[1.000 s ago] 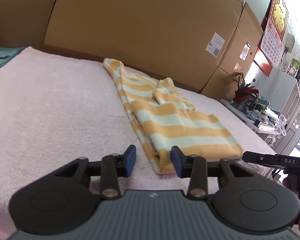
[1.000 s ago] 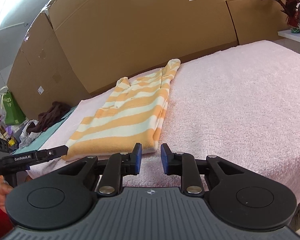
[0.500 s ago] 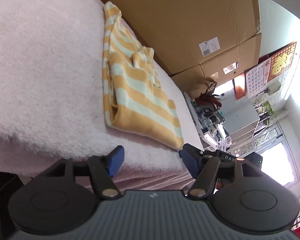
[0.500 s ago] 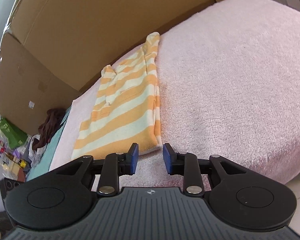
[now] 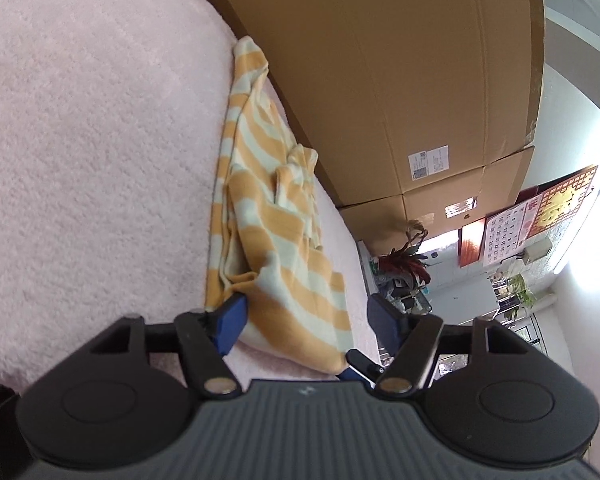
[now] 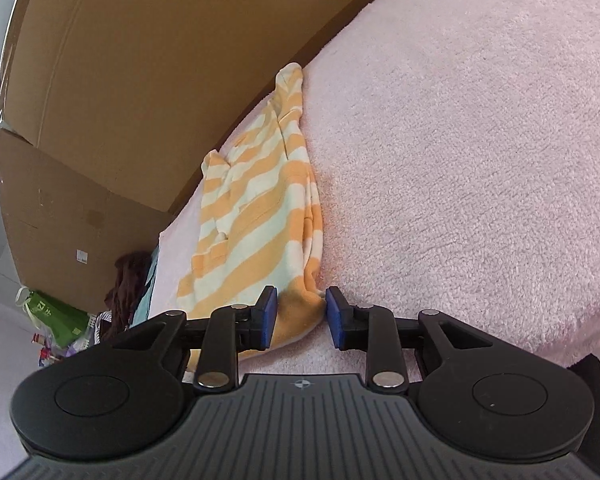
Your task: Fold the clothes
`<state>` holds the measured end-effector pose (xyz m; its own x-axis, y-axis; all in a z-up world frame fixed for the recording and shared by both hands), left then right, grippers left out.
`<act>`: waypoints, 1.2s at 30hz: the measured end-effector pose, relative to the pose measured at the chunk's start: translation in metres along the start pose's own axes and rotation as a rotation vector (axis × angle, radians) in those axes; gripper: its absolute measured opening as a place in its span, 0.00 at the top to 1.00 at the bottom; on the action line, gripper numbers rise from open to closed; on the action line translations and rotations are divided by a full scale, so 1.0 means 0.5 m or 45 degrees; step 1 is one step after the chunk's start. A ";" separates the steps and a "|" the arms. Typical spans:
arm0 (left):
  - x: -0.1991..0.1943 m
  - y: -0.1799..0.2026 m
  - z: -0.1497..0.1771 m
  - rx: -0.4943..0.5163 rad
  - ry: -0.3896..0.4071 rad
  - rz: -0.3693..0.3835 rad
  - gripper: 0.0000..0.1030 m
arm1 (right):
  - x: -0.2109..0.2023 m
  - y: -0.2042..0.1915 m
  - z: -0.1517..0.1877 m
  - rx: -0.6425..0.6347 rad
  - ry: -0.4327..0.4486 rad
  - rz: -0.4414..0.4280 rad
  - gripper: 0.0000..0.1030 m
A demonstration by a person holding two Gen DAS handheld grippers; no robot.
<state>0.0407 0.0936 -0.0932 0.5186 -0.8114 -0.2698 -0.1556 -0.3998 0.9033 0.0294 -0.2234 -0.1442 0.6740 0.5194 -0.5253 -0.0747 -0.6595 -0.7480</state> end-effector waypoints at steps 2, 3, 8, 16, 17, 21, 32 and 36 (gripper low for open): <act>-0.014 0.003 0.008 0.034 -0.020 -0.015 0.30 | -0.010 0.002 0.001 -0.025 0.003 0.017 0.73; -0.021 0.005 0.013 0.066 -0.029 -0.027 0.28 | -0.015 0.003 0.002 -0.037 0.004 0.026 0.72; -0.023 -0.001 0.005 0.160 -0.018 -0.103 0.27 | -0.010 0.008 -0.008 -0.048 0.041 0.011 0.72; 0.008 0.012 0.024 0.211 -0.151 -0.170 0.20 | -0.002 0.008 -0.011 -0.031 0.005 -0.056 0.69; 0.012 0.014 0.025 0.212 -0.162 -0.176 0.16 | -0.002 0.011 -0.012 -0.011 0.004 -0.069 0.69; 0.032 0.021 0.027 0.209 -0.196 -0.196 0.09 | 0.014 0.005 -0.017 0.044 0.007 -0.087 0.69; 0.030 0.002 -0.012 0.052 -0.114 -0.097 0.34 | 0.024 0.003 -0.015 0.020 0.030 -0.086 0.80; 0.026 -0.017 -0.014 0.058 -0.060 -0.113 0.71 | 0.026 0.007 -0.015 0.009 0.028 -0.089 0.87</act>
Point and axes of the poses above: each gripper's, at about its wrist camera, not at the fingertips, and x roughly the way its jaws point, y to its right, z to its underside, the point moved 10 cm from there along x, roughly the way its jaws point
